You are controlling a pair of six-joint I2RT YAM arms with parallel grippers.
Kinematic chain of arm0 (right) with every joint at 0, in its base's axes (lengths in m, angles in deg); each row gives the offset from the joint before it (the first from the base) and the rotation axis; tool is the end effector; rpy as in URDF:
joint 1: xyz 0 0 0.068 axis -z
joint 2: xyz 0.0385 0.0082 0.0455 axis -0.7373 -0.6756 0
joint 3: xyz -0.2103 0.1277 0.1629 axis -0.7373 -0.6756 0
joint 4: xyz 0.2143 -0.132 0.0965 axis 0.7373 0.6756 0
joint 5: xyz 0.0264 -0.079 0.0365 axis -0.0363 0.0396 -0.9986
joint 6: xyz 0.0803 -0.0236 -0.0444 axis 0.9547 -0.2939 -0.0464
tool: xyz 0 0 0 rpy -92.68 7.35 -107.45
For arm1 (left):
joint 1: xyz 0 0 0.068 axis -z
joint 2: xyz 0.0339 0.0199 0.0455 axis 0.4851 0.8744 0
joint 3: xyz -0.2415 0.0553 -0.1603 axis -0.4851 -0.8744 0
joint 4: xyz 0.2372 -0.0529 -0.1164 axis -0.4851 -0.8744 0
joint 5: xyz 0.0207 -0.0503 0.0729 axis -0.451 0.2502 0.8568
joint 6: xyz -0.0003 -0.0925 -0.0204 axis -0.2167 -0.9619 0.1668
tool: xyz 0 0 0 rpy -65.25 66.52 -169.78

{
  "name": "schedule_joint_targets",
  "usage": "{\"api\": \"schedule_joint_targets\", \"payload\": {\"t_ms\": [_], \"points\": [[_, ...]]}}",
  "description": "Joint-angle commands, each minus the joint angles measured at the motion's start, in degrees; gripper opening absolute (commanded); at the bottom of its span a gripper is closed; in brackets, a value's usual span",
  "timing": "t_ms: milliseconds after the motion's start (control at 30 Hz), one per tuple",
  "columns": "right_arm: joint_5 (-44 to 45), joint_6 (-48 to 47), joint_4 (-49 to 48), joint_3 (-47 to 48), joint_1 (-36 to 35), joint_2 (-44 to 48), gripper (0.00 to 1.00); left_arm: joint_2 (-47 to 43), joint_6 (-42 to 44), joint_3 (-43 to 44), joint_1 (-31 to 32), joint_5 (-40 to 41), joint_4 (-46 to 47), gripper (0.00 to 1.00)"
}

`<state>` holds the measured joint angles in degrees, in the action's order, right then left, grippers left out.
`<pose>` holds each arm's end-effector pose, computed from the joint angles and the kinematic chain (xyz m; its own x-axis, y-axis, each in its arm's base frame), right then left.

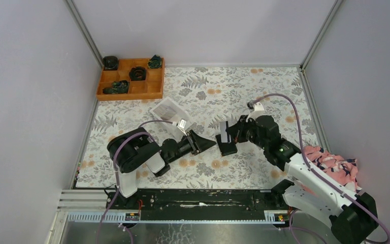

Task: Put the credit cards into the card holder
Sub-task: Open the card holder at the center of the board.

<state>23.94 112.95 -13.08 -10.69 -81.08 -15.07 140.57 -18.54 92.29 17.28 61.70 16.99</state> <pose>0.2008 0.1448 0.2707 -0.5058 0.2379 -0.8292 -0.4515 0.7460 0.4895 0.2169 -0.2474 0.1364 -0.7763 -0.5272 -0.3457 0.2835 0.1979 -0.9383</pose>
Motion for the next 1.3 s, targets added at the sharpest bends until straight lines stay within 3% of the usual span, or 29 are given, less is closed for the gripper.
{"api": "schedule_joint_targets", "payload": {"t_ms": [0, 200, 433, 667, 967, 1267], "points": [[6.98, -7.48, 10.85, 8.38, 0.36, -5.17, 0.0, 1.29, 1.3, -0.11, -0.78, 1.22, 1.53, 0.53], [10.24, -11.37, 18.06, 13.76, 0.36, -13.41, 0.0, 0.73, 4.08, 2.66, -0.75, 0.15, -7.79, 0.48], [11.91, -13.85, 21.72, 17.55, 0.36, -21.6, 0.0, -1.99, 8.53, 6.25, 0.08, 0.92, -20.19, 0.35], [14.14, -15.93, 22.77, 19.81, 0.36, -26.99, 0.0, -1.92, 10.83, 9.17, 1.21, 1.53, -26.75, 0.22], [17.96, -17.7, 25.07, 22.25, 0.77, -32.58, 0.0, -0.2, 12.07, 12.28, 2.12, 1.35, -31.57, 0.19], [15.89, -17.51, 23.8, 21.99, 2.41, -34.19, 0.0, 0.84, 13.02, 14.25, 2.3, 1.66, -35.02, 0.19]]}}
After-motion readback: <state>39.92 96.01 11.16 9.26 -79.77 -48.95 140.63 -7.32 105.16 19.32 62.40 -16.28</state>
